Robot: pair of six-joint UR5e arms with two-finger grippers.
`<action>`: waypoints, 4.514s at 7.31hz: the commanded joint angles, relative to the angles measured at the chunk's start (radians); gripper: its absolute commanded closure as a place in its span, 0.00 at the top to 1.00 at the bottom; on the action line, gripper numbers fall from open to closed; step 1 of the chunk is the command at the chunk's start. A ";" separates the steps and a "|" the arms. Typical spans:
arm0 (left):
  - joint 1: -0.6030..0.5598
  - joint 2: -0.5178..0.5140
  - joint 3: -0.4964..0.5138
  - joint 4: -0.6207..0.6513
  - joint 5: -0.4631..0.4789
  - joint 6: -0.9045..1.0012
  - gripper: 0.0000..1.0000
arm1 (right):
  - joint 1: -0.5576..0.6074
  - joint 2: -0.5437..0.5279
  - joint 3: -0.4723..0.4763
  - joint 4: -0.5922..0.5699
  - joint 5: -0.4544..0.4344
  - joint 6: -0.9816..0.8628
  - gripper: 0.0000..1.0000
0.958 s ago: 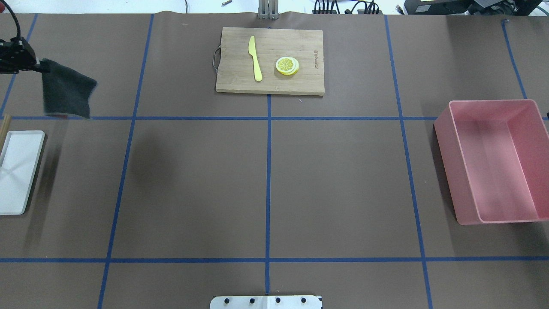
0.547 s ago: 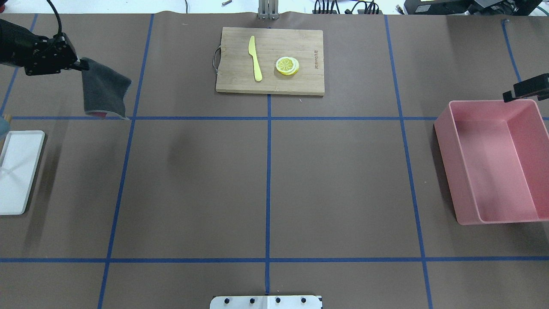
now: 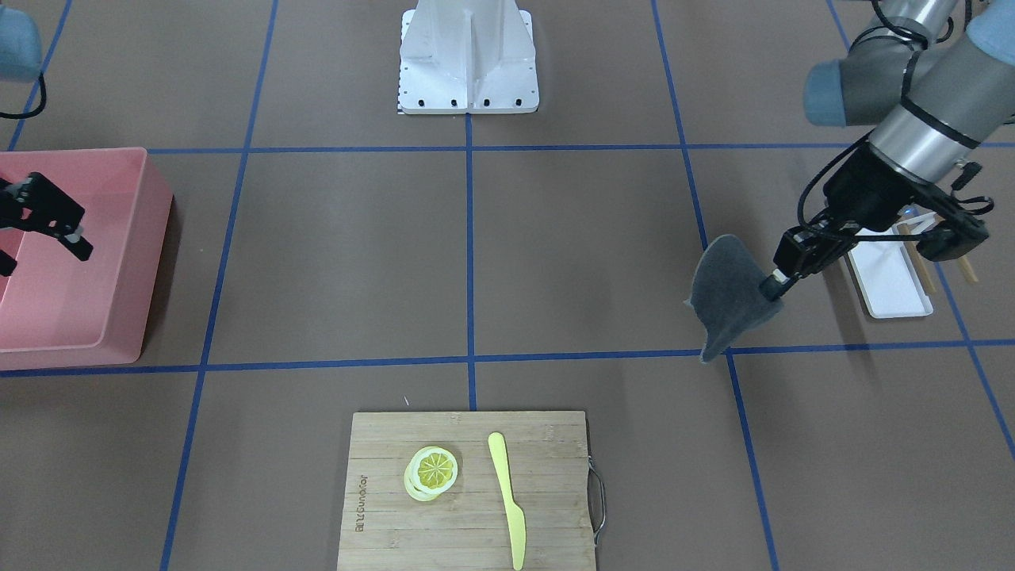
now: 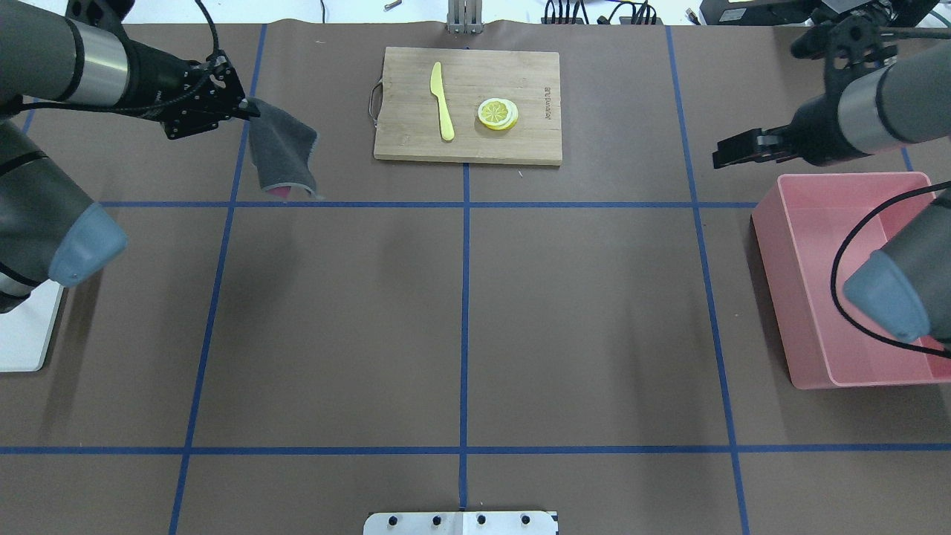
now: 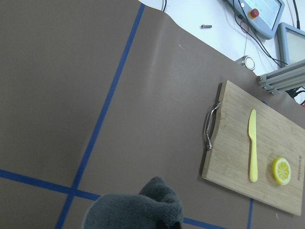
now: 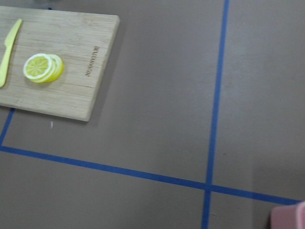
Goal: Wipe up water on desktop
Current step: 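Carry the towel toward the cutting board with the left gripper while the right gripper approaches, then grasp the hanging towel with the right gripper below the left gripper, then open the left gripper and withdraw it while the right gripper holds the towel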
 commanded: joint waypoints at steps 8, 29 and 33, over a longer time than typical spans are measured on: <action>0.213 -0.320 0.039 0.131 0.238 -0.554 0.00 | -0.478 0.177 0.011 -0.004 -0.622 0.008 0.99; 0.346 -0.321 -0.054 0.125 0.238 -0.546 0.00 | -0.518 0.186 0.030 -0.002 -0.699 -0.011 0.00; 0.284 -0.245 -0.063 0.134 0.236 -0.352 0.99 | -0.512 0.185 0.047 -0.004 -0.699 -0.024 0.00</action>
